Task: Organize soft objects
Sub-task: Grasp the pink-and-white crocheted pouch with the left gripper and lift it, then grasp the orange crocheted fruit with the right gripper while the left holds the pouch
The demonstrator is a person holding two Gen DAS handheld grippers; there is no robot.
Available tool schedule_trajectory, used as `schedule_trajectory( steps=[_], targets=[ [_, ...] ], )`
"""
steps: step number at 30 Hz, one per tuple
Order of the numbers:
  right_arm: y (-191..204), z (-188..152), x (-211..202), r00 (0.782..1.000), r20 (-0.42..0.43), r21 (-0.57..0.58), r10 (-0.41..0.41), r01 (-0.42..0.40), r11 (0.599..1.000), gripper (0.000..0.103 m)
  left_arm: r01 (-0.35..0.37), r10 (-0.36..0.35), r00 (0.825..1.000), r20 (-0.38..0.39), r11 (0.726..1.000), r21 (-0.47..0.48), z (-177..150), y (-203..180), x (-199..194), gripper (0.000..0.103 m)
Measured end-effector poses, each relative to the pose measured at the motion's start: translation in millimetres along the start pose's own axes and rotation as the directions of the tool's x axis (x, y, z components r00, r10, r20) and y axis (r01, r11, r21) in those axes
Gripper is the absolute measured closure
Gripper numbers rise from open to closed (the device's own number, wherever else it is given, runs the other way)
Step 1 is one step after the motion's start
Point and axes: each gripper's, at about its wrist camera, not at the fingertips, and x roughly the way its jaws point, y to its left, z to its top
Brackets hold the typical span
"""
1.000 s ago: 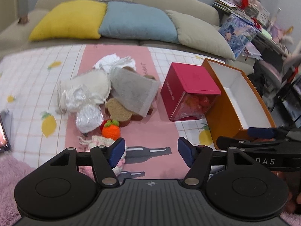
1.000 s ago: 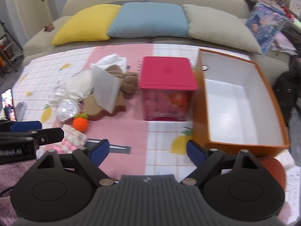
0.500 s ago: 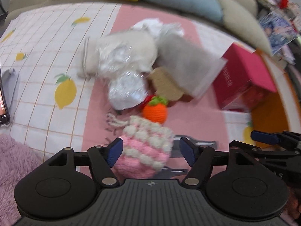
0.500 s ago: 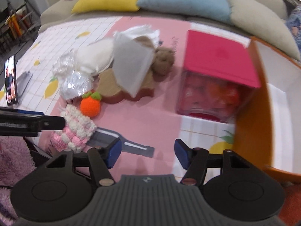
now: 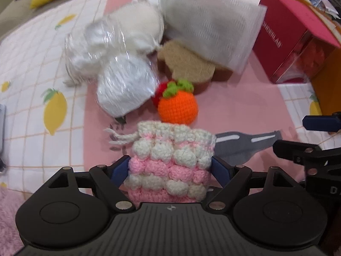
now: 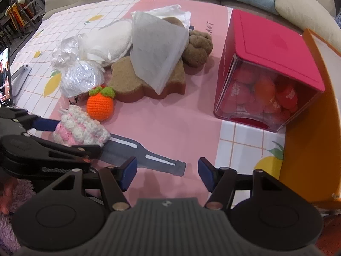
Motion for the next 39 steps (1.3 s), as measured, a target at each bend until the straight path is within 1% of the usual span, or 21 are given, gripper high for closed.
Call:
schedule_trajectory(
  steps=[1, 3, 4, 6, 7, 8, 9, 10, 11, 12, 15, 19, 21, 24, 26, 28, 29, 31, 32, 36, 39],
  targets=[
    [1, 0, 1, 1.0, -0.002, -0.002, 0.0, 0.0, 1.0, 0.04, 0.009, -0.009, 1.0, -0.003, 1.0, -0.009, 0, 2, 1, 0.011],
    [3, 2, 2, 1.0, -0.003, -0.009, 0.001, -0.001, 1.0, 0.04, 0.014, -0.014, 1.0, 0.008, 1.0, -0.018, -1, 3, 0, 0.02],
    [4, 2, 2, 1.0, 0.0, -0.016, 0.0, 0.0, 1.0, 0.04, 0.018, -0.018, 1.0, 0.01, 1.0, -0.019, -1, 4, -2, 0.023],
    [7, 3, 2, 1.0, 0.008, -0.029, 0.005, -0.004, 1.0, 0.04, 0.023, -0.023, 1.0, 0.011, 1.0, -0.017, -2, 4, -7, 0.034],
    [8, 4, 3, 1.0, 0.016, -0.035, 0.01, -0.009, 0.999, 0.04, 0.026, -0.026, 1.0, 0.014, 0.999, -0.02, -2, 4, -10, 0.037],
    [8, 5, 3, 1.0, 0.021, -0.04, 0.013, -0.013, 0.999, 0.04, 0.029, -0.029, 0.999, 0.02, 0.999, -0.027, -2, 6, -14, 0.044],
    [10, 6, 3, 1.0, 0.026, -0.046, 0.014, -0.013, 0.999, 0.04, 0.031, -0.03, 0.999, 0.031, 0.999, -0.034, -2, 8, -19, 0.053],
    [11, 7, 3, 0.999, 0.031, -0.053, 0.012, -0.01, 0.999, 0.04, 0.03, -0.028, 0.999, 0.045, 0.999, -0.042, -2, 10, -24, 0.057],
    [12, 8, 3, 0.999, 0.036, -0.059, 0.008, -0.006, 0.998, 0.04, 0.029, -0.026, 0.998, 0.063, 0.998, -0.051, -2, 12, -30, 0.065],
    [13, 9, 3, 0.999, 0.041, -0.062, 0.005, -0.002, 0.998, 0.04, 0.027, -0.022, 0.997, 0.079, 0.998, -0.059, 0, 12, -35, 0.067],
    [15, 12, 5, 0.998, 0.055, -0.061, 0.009, -0.005, 0.998, 0.04, 0.035, -0.024, 0.992, 0.128, 0.996, -0.083, 0, 17, -47, 0.069],
    [22, 16, 4, 0.996, 0.085, -0.083, 0.028, -0.021, 0.996, 0.042, 0.055, -0.035, 0.985, 0.171, 0.992, -0.112, 3, 22, -62, 0.07],
    [26, 18, 4, 0.994, 0.098, -0.097, 0.041, -0.031, 0.995, 0.042, 0.078, -0.054, 0.979, 0.194, 0.99, -0.119, 5, 25, -70, 0.07],
    [31, 22, 5, 0.991, 0.119, -0.126, 0.068, -0.053, 0.991, 0.047, 0.119, -0.09, 0.97, 0.225, 0.986, -0.117, 10, 29, -83, 0.07],
    [34, 24, 6, 0.988, 0.13, -0.145, 0.081, -0.062, 0.988, 0.048, 0.134, -0.102, 0.964, 0.247, 0.984, -0.115, 15, 33, -92, 0.07],
    [36, 28, 6, 0.985, 0.141, -0.152, 0.095, -0.073, 0.986, 0.051, 0.119, -0.085, 0.959, 0.269, 0.986, -0.114, 20, 37, -97, 0.07],
    [36, 29, 6, 0.983, 0.147, -0.152, 0.111, -0.089, 0.984, 0.052, 0.092, -0.058, 0.959, 0.276, 0.99, -0.11, 23, 39, -98, 0.07],
    [41, 35, 10, 0.979, 0.151, -0.149, 0.136, -0.114, 0.982, 0.052, 0.016, 0.01, 0.965, 0.261, 0.995, -0.097, 29, 40, -94, 0.07],
    [42, 37, 12, 0.977, 0.148, -0.15, 0.153, -0.131, 0.98, 0.052, -0.002, 0.025, 0.968, 0.25, 0.996, -0.091, 30, 42, -90, 0.07],
    [53, 40, 20, 0.966, 0.112, -0.138, 0.232, -0.216, 0.967, 0.052, -0.023, 0.044, 0.979, 0.198, 0.994, -0.107, 30, 52, -67, 0.07],
    [61, 35, 22, 0.959, 0.075, -0.153, 0.272, -0.258, 0.954, 0.051, -0.013, 0.033, 0.987, 0.156, 0.992, -0.127, 20, 55, -54, 0.07]
  ],
)
